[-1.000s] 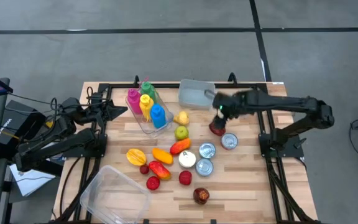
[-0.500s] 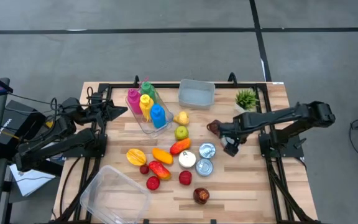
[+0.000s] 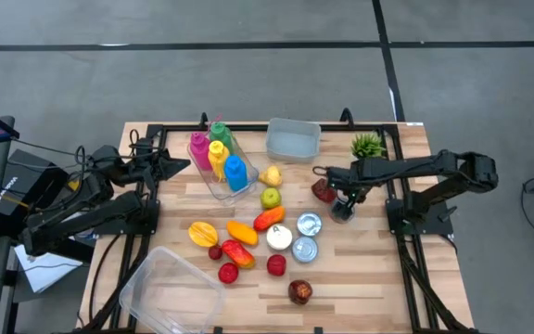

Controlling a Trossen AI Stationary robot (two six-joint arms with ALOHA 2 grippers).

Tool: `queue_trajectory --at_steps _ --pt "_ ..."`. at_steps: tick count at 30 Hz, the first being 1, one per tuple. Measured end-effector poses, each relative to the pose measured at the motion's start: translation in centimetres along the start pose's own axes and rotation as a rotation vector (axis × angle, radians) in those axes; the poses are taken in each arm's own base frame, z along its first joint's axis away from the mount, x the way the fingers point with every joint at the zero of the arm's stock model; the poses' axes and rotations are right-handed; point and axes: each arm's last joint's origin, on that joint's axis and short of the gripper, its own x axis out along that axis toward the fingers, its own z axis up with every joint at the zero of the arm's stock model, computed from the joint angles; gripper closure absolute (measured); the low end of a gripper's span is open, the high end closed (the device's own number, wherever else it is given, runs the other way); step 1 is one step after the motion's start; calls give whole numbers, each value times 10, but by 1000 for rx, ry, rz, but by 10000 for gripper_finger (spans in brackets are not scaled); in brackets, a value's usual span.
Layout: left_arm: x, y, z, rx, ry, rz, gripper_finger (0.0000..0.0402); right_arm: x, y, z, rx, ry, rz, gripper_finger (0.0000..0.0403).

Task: Pick & Place Food Item
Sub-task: Put the red tuna can into the gray bin

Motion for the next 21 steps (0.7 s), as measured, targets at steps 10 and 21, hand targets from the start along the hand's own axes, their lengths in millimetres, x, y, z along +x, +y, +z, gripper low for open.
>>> queue_trajectory --at_steps 10,21 --pt "0 0 0 0 0 0 402 15 -13 8 24 -51 140 79" --pt "0 0 0 0 0 0 402 15 -13 7 19 -42 138 365"
